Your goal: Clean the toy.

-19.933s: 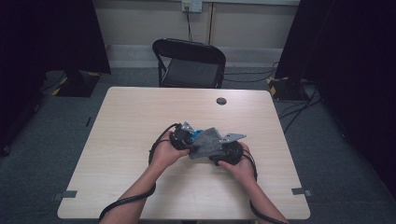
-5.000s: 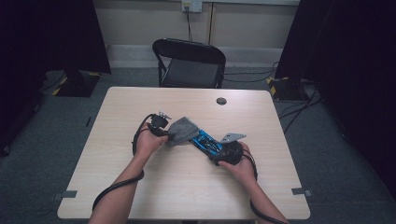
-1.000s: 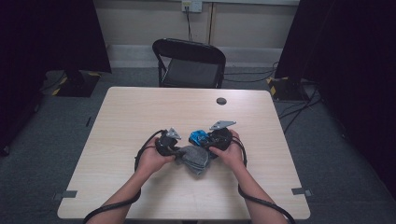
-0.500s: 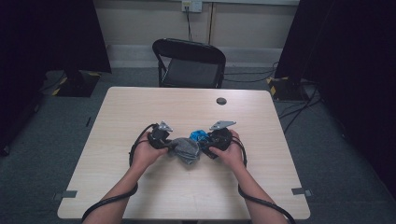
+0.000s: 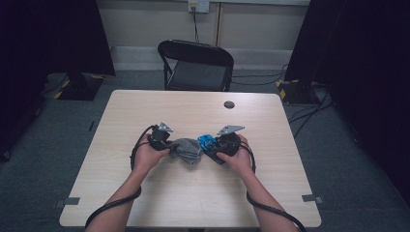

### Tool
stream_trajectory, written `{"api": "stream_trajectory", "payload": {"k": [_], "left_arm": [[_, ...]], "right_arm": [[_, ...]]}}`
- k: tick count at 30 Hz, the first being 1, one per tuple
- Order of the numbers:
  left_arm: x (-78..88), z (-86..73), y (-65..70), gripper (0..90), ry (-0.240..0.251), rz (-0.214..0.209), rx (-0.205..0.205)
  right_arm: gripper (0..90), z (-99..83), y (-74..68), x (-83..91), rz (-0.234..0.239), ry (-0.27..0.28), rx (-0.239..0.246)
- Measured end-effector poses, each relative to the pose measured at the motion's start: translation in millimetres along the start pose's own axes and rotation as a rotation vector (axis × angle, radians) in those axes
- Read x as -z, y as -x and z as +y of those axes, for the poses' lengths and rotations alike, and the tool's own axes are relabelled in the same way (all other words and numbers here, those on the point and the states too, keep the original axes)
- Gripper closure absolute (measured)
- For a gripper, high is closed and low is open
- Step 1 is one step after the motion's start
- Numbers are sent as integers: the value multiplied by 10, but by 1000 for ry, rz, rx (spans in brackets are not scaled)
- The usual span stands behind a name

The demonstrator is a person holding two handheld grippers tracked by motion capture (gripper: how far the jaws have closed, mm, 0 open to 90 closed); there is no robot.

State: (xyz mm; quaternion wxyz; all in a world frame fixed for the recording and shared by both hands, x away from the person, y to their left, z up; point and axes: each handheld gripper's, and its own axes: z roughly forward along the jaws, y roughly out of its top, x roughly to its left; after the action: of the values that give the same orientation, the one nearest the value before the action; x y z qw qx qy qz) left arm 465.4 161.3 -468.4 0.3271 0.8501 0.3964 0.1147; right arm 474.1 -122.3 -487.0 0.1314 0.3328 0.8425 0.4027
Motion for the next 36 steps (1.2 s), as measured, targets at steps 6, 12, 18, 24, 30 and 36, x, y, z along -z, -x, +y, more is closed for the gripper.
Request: {"api": "stream_trajectory", "payload": {"k": [6,12,18,24,30,36], "left_arm": [[62,-47,-115,753,12,35,34],[137,-116,-191,753,23,52,54],[254,-166,-209,753,38,41,58],[357,-209,-167,753,52,15,51],[429,-223,-64,753,57,-26,23],[463,-207,124,752,69,-87,-29]], "right_arm": [[416,2,0,-1,-1,-1,1],[416,-2,-2,-3,0,3,4],[416,4,-3,-2,-2,-2,3],[416,15,-4,-7,-2,-9,2],[416,25,-8,-12,-6,-13,0],[417,29,-4,-15,-3,-14,-1]]}}
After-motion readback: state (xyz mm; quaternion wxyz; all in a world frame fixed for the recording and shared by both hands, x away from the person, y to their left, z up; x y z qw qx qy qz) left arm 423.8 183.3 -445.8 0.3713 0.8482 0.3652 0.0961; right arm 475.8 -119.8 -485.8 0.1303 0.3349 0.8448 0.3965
